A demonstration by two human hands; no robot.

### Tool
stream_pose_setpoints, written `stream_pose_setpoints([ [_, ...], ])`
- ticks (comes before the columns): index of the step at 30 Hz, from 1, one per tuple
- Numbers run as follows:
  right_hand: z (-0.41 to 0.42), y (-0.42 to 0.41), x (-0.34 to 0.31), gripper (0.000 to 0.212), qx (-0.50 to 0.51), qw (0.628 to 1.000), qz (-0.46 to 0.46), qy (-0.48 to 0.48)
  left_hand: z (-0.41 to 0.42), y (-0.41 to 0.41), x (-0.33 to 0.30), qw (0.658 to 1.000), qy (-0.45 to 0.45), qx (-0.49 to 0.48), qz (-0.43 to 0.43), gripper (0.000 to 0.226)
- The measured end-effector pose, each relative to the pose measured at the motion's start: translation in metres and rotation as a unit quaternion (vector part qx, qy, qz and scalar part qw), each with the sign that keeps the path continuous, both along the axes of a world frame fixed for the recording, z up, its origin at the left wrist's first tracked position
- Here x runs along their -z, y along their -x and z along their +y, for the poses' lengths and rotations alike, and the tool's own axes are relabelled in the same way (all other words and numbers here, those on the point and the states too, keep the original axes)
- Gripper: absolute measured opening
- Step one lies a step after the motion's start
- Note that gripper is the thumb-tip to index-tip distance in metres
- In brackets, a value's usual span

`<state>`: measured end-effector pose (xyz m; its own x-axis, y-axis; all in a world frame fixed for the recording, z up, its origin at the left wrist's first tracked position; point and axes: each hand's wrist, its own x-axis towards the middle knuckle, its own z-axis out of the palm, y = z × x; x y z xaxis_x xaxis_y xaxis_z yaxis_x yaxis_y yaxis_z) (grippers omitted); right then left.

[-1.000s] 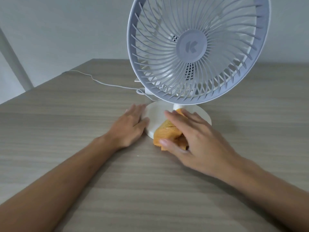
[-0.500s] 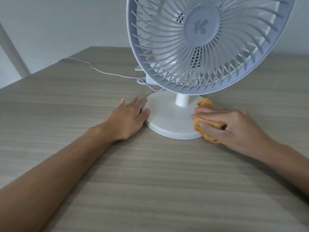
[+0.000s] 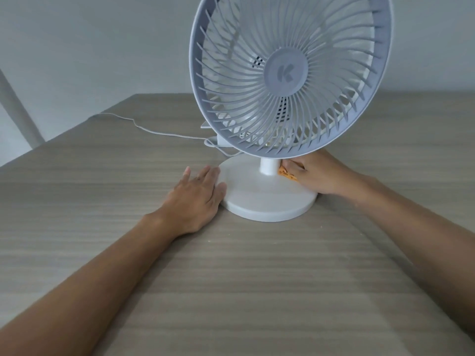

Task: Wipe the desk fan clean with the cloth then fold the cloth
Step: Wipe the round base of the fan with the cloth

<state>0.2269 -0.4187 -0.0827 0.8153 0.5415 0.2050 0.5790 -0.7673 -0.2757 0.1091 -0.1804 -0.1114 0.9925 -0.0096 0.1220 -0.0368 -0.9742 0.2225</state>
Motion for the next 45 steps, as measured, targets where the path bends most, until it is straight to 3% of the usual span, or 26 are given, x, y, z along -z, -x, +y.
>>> stream_pose_setpoints([
  [5, -0.016, 0.040, -0.001, 0.035, -0.013, 0.999, -0.012, 0.033, 0.001, -0.003, 0.004, 0.999, -0.049, 0.012, -0.017, 0.074],
  [9, -0.015, 0.079, 0.010, 0.038, -0.018, 0.999, -0.047, -0.017, 0.003, -0.005, 0.007, 0.998, -0.057, 0.019, -0.033, 0.082],
  [14, 0.015, 0.099, 0.019, 0.026, -0.052, 0.989, -0.135, -0.010, 0.006, -0.007, 0.007, 0.997, -0.058, 0.031, -0.045, 0.092],
  [17, 0.038, 0.094, 0.019, 0.027, -0.088, 0.987, -0.138, 0.001, 0.006, -0.009, 0.007, 0.997, -0.059, 0.029, -0.029, 0.097],
  [23, 0.025, 0.090, 0.015, 0.025, -0.153, 0.981, -0.102, -0.052, 0.002, -0.008, 0.005, 0.999, -0.050, 0.002, 0.003, 0.058],
  [26, -0.007, 0.088, 0.011, 0.026, -0.160, 0.981, -0.082, -0.076, 0.003, -0.007, 0.005, 0.999, -0.045, 0.004, 0.008, 0.065],
  [31, -0.044, 0.056, 0.013, 0.033, -0.064, 0.995, -0.052, -0.064, 0.003, -0.008, 0.005, 0.999, -0.031, 0.006, 0.007, 0.057],
  [36, -0.021, 0.022, -0.004, 0.028, -0.003, 1.000, 0.006, 0.011, 0.003, -0.006, 0.005, 1.000, -0.028, 0.010, 0.006, 0.056],
  [39, -0.005, 0.014, -0.008, 0.030, 0.029, 0.999, 0.019, 0.003, 0.002, -0.005, 0.005, 1.000, -0.021, 0.009, 0.007, 0.057],
  [45, -0.017, 0.050, -0.002, 0.036, 0.003, 0.999, -0.007, 0.039, 0.003, -0.005, 0.006, 0.999, -0.041, 0.015, 0.011, 0.057],
])
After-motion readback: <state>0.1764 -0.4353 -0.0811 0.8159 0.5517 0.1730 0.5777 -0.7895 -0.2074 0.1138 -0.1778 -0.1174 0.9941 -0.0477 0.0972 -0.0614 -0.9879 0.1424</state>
